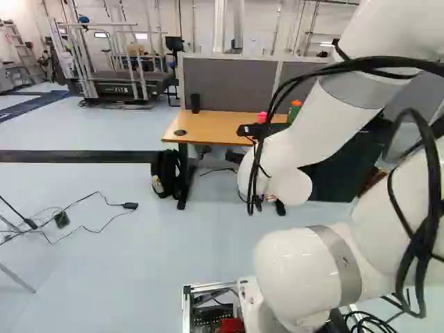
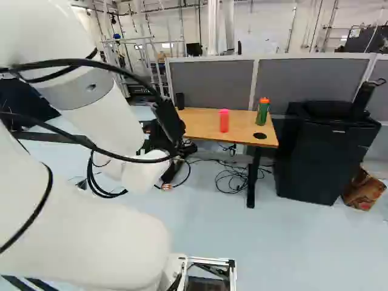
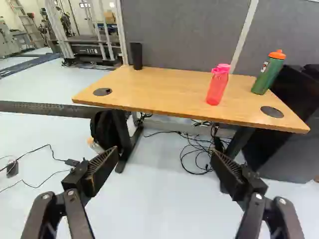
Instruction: Pick up the green bottle from the table
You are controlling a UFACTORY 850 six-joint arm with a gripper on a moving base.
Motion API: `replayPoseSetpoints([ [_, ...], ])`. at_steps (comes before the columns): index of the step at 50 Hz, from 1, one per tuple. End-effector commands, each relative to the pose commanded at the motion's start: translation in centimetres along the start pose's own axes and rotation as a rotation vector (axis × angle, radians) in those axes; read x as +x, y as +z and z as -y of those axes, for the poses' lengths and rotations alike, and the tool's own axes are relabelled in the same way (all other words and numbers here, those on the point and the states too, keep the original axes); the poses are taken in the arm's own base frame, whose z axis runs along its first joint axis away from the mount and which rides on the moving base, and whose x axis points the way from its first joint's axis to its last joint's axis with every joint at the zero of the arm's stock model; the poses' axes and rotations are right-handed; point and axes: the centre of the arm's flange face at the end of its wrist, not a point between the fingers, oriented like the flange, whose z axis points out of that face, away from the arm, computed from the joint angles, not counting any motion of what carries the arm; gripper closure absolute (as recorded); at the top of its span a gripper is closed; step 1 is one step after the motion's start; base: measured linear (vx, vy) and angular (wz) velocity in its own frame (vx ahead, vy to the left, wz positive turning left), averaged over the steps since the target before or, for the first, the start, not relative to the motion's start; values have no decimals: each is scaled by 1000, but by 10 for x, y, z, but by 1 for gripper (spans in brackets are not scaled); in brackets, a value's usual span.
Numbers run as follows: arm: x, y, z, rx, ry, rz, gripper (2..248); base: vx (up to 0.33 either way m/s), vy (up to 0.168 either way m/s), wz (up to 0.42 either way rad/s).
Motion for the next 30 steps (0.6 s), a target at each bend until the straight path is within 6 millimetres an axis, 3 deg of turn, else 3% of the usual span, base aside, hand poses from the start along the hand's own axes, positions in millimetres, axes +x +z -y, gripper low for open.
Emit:
replayPoseSetpoints([
  [15,0,0,0,0,0,0,3,3,5,42],
  [30,0,0,0,0,0,0,3,67,-80,9],
])
